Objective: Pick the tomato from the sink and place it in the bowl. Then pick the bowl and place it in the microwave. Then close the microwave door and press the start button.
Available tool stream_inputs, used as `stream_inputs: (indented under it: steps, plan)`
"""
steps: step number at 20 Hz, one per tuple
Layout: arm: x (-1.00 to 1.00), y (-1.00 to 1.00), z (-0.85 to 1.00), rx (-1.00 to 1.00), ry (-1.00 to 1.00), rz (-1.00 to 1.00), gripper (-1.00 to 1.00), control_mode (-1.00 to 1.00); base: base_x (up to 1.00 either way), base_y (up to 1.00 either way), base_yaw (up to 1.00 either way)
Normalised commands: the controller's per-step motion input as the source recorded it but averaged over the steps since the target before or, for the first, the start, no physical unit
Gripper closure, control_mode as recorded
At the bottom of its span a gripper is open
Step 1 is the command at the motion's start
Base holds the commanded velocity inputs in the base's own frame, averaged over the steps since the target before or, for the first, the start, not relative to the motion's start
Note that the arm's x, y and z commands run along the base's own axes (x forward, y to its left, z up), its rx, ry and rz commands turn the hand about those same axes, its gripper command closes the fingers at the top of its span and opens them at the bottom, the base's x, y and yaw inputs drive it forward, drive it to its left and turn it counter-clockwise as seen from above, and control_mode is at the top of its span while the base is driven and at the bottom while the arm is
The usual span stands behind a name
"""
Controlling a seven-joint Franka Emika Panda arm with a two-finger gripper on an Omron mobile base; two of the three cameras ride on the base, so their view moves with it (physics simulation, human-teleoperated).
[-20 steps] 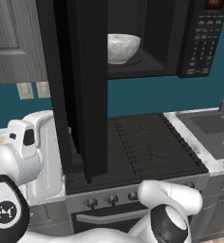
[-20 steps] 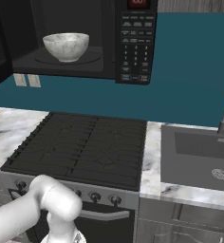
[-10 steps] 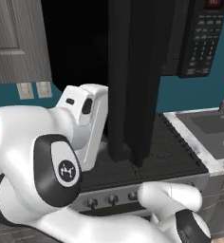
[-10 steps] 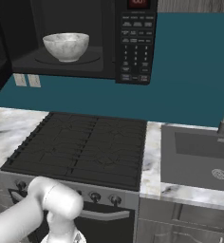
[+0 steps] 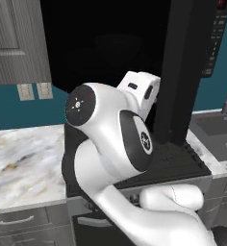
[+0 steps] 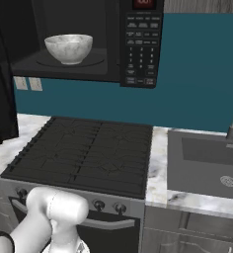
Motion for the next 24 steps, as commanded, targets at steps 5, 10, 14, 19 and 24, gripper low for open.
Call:
stream_inputs:
  steps: [5, 10, 14, 19, 24]
  plan:
    - [0.58, -0.88, 0.05, 0.04, -0.09, 0.0, -1.0, -1.0, 0.0, 0.0, 0.0]
    - [0.97, -0.7, 0.0, 0.02, -0.03, 0.03, -1.0, -1.0, 0.0, 0.0, 0.0]
    - [1.0, -0.51, 0.0, 0.0, 0.0, 0.08, -1.0, -1.0, 0.0, 0.0, 0.0]
    - [1.0, -0.08, -0.07, 0.0, 0.0, 0.12, -1.0, -1.0, 0.0, 0.0, 0.0]
    - [1.0, 0.0, -0.14, 0.0, 0.02, 0.11, -1.0, -1.0, 0.0, 0.0, 0.0]
